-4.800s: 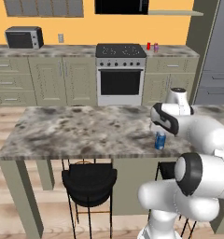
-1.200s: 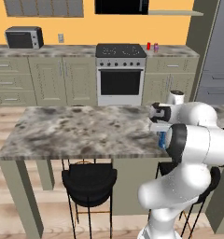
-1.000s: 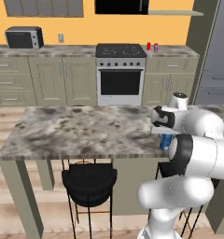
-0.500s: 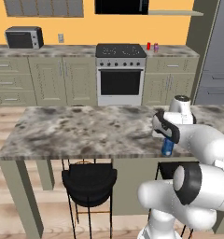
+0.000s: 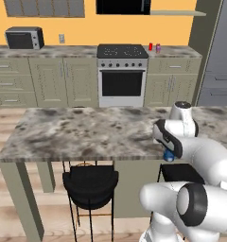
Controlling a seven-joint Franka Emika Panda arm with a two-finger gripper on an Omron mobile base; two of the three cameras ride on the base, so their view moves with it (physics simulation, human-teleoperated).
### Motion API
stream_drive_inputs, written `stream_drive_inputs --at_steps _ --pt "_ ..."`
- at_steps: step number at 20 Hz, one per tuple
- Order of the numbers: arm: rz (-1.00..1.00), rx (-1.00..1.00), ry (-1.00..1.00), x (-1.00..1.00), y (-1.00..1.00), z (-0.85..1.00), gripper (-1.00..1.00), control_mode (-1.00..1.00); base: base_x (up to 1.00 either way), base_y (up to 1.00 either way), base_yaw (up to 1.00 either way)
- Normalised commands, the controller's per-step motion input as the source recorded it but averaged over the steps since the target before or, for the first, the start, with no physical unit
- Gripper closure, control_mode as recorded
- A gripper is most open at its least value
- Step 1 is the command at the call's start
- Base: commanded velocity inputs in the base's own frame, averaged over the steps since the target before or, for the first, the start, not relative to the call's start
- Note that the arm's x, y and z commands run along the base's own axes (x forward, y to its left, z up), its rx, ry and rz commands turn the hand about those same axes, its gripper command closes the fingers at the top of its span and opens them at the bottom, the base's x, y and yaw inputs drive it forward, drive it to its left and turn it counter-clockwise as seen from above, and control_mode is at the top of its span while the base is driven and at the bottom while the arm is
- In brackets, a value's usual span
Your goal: Four empty soda cans are scattered around the kitchen. Gather all the cans and cluster them next to the stove for recycling.
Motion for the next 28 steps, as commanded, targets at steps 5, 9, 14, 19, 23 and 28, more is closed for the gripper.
stream_drive_inputs --at_steps 5,9,14,19,23,28 --pt "0.00 0.00 0.00 0.00 0.00 0.00 1.00 1.00 -0.28 0.04 -0.02" --pt "0.00 0.00 0.00 0.00 0.00 0.00 1.00 1.00 -0.62 0.06 -0.08" --pt "0.00 0.00 0.00 0.00 0.00 0.00 1.00 1.00 -0.68 0.05 -0.08" --pt "0.00 0.00 0.00 0.00 0.00 0.00 1.00 1.00 -0.12 0.01 -0.74" --pt "0.00 0.00 0.00 0.00 0.00 0.00 1.00 1.00 0.00 0.00 -0.98" --pt "0.00 0.00 0.00 0.00 0.00 0.00 1.00 1.00 0.00 0.00 -0.99"
